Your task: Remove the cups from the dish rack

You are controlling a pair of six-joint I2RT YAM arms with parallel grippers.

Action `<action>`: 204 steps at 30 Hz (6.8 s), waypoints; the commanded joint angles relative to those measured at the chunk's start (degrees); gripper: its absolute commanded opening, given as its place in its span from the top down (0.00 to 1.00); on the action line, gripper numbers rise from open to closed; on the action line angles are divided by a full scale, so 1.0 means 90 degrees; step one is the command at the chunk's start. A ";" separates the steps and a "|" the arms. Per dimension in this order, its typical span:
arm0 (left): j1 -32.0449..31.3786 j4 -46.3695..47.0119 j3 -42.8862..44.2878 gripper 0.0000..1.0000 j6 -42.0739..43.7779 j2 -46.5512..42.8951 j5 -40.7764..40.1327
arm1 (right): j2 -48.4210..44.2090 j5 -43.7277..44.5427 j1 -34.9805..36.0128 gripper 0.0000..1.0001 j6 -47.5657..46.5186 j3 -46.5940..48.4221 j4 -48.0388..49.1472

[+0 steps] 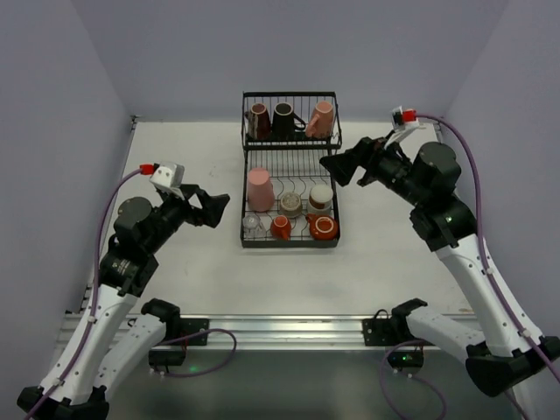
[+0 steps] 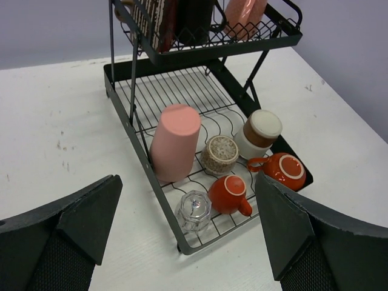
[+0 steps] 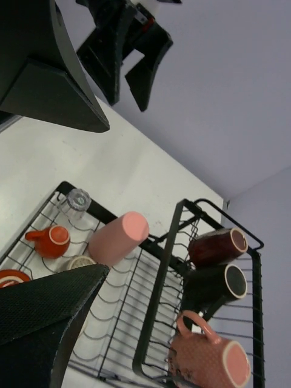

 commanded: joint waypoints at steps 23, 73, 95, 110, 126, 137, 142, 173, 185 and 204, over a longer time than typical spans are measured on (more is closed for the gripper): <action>-0.0591 -0.0244 -0.0041 0.00 0.0034 -0.0185 -0.0463 | 0.4987 0.5123 0.0937 0.33 -0.0698 0.5609 -0.2262; -0.1079 -0.0205 -0.0002 0.00 -0.0015 0.0050 -0.0688 | 0.6707 0.6091 0.0781 0.84 -0.1265 0.6674 -0.1238; -0.1079 0.3744 0.1141 0.01 -0.4082 0.2246 0.1898 | 0.2033 0.1415 0.0010 0.91 0.2600 0.1277 0.3025; -0.1216 0.5694 0.0847 0.24 -0.5485 0.3380 0.1656 | 0.1150 -0.0355 0.0263 0.91 0.4360 -0.1226 0.5228; -0.1206 0.4671 0.1364 1.00 -0.3963 0.2903 0.0280 | 0.1492 -0.0374 0.0927 0.51 0.4068 -0.1480 0.5316; -0.0322 -0.2132 0.5426 1.00 -0.0318 0.3787 -0.3345 | 0.0438 0.0055 0.0918 0.01 0.2203 -0.1128 0.2946; 0.1106 -0.3084 0.5730 1.00 -0.0230 0.4726 -0.2779 | 0.0057 0.0416 0.0927 0.01 0.1363 -0.1207 0.2066; 0.1968 -0.2735 0.5361 1.00 0.0024 0.8732 -0.3188 | 0.0212 0.0905 0.0927 0.01 0.0532 -0.1305 0.1439; 0.2075 -0.1924 0.4032 0.57 -0.0318 0.7872 -0.3208 | 0.0739 0.0905 0.0927 0.01 0.0425 -0.0816 0.1263; 0.2075 -0.2109 0.4881 0.22 -0.0308 0.7022 -0.3110 | 0.2361 0.1442 0.0927 0.08 -0.0435 0.1186 0.0179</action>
